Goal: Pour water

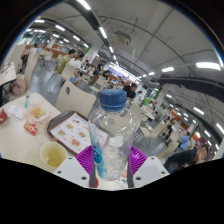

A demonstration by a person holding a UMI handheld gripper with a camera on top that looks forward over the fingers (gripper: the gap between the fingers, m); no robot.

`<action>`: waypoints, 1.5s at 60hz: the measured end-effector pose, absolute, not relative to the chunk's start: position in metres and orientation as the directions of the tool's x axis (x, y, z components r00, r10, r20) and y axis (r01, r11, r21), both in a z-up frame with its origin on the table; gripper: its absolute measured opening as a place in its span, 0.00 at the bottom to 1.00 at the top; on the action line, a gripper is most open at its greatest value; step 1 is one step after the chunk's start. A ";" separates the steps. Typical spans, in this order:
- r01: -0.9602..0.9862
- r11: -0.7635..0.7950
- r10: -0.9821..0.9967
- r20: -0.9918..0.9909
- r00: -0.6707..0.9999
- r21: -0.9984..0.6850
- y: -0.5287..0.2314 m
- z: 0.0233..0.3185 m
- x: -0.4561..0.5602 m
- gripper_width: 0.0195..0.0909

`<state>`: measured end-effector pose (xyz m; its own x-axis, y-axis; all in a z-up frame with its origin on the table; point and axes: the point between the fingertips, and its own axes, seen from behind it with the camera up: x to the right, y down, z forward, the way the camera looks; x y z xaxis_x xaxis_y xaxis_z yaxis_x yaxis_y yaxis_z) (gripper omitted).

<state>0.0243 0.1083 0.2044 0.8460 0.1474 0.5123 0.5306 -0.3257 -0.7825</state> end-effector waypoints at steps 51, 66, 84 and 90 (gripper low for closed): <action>0.101 -0.485 0.188 0.009 0.982 -0.869 0.112 0.050 0.032 0.52; 0.101 -0.613 0.137 0.021 0.990 -0.784 0.055 0.059 0.039 0.93; 0.028 -0.662 0.022 0.017 1.000 -0.749 -0.071 0.129 0.018 0.93; 0.006 -0.661 0.008 0.000 1.000 -0.750 -0.103 0.148 0.006 0.92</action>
<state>0.0063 -0.1027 0.1481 1.0000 0.0081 0.0003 0.0056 -0.6610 -0.7504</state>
